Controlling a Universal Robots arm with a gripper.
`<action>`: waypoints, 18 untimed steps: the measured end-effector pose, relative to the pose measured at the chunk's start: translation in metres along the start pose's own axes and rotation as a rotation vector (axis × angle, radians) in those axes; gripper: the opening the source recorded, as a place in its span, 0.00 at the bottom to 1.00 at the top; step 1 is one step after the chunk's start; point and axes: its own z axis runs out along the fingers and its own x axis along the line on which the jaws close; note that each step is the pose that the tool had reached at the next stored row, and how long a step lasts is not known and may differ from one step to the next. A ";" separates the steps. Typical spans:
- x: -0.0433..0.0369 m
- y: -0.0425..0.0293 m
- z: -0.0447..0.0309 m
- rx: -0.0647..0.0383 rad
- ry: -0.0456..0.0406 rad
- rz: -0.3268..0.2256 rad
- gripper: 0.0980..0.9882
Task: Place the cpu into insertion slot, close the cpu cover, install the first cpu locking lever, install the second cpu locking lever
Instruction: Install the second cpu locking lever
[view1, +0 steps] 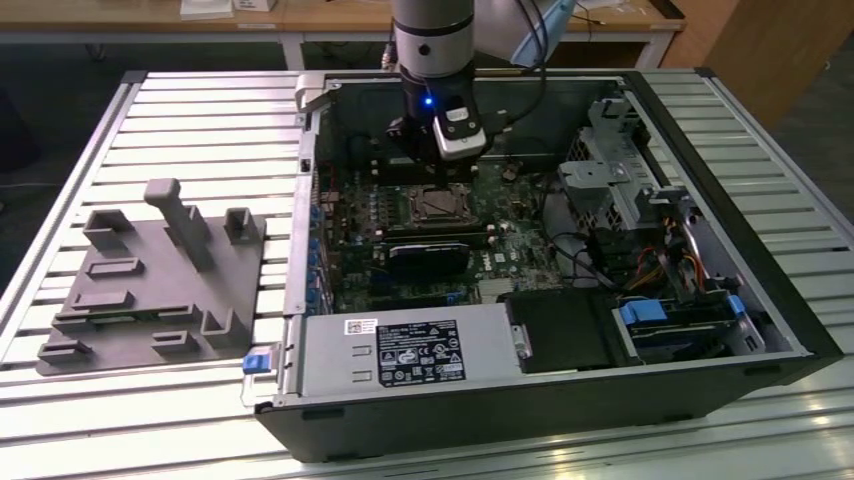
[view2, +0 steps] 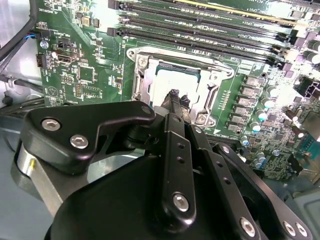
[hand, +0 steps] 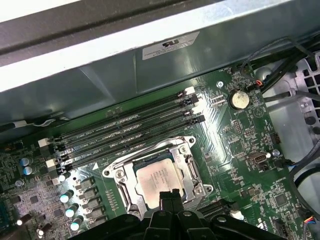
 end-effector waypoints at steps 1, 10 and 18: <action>0.0000 0.0000 0.0000 0.000 0.0000 0.000 0.01; -0.0006 -0.0015 -0.0002 0.000 0.0000 0.000 0.01; -0.0046 -0.0118 0.0000 0.000 0.0000 0.000 0.01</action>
